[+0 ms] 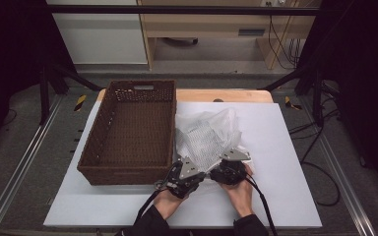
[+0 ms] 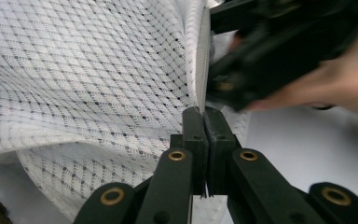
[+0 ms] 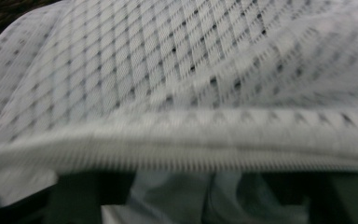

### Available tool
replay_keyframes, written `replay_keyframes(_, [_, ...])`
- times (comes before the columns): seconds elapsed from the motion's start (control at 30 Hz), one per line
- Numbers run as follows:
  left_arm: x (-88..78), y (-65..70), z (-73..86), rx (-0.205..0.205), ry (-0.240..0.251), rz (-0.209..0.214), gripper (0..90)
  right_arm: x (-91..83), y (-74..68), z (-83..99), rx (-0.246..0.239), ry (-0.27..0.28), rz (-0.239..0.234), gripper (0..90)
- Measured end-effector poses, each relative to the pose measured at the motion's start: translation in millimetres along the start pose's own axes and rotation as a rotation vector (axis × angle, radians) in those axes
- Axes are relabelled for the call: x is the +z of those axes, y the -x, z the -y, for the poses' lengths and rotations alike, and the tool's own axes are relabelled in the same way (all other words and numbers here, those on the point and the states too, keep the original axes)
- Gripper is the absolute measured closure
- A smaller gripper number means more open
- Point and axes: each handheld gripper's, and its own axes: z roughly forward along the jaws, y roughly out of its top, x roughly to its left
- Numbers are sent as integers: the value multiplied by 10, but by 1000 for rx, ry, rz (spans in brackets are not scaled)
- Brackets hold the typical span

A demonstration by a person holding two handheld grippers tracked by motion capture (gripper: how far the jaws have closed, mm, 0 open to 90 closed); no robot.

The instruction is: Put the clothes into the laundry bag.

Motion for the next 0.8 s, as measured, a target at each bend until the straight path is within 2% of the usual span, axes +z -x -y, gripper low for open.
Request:
replay_keyframes(0.07, [8, -5, 3, -1, 0, 2, 881, -102, 62, 65, 7, 1, -1, 257])
replay_keyframes(0.13, [23, 7, 14, 3, -5, -3, 881, -115, 109, 104, 26, -4, -12, 288])
replay_keyframes(0.2, [24, 9, 15, 4, -6, -2, 881, -100, 126, 121, 24, -15, -10, 315])
replay_keyframes(0.23, [22, 11, 14, 4, -5, -3, 881, -53, 143, 149, 27, -40, -29, 462])
replay_keyframes(0.27, [16, 13, 10, 7, -1, -5, 881, -30, 142, 160, 24, -51, -36, 546])
replay_keyframes(0.3, [16, 13, 10, 7, -1, -5, 881, -30, 142, 160, 24, -51, -36, 546])
replay_keyframes(0.33, [19, 8, 9, 6, 0, -4, 881, 1, 126, 166, -4, -45, -35, 774])
replay_keyframes(0.4, [27, 1, 11, 1, -4, -2, 881, 11, 131, 162, 1, -46, -44, 800])
replay_keyframes(0.43, [28, 2, 12, 1, -5, -2, 881, 24, 135, 155, 20, -46, -48, 821])
replay_keyframes(0.53, [19, 7, -2, -7, 3, 9, 881, 44, 128, 128, 25, -35, -63, 833])
replay_keyframes(0.67, [-22, 33, -15, -5, 16, 7, 881, 129, 14, 18, -10, -1, -58, 836])
replay_keyframes(0.7, [-54, 52, -29, 1, 21, 7, 882, 216, 10, -23, -2, 9, -47, 837])
replay_keyframes(0.73, [-54, 52, -29, 1, 21, 7, 882, 216, 10, -23, -2, 9, -47, 837])
replay_keyframes(0.77, [-76, 60, -40, 3, 27, 9, 882, 252, 27, -37, 12, 18, -45, 837])
replay_keyframes(0.8, [-89, 65, -44, 4, 31, 9, 882, 306, 59, -58, 47, 30, -41, 838])
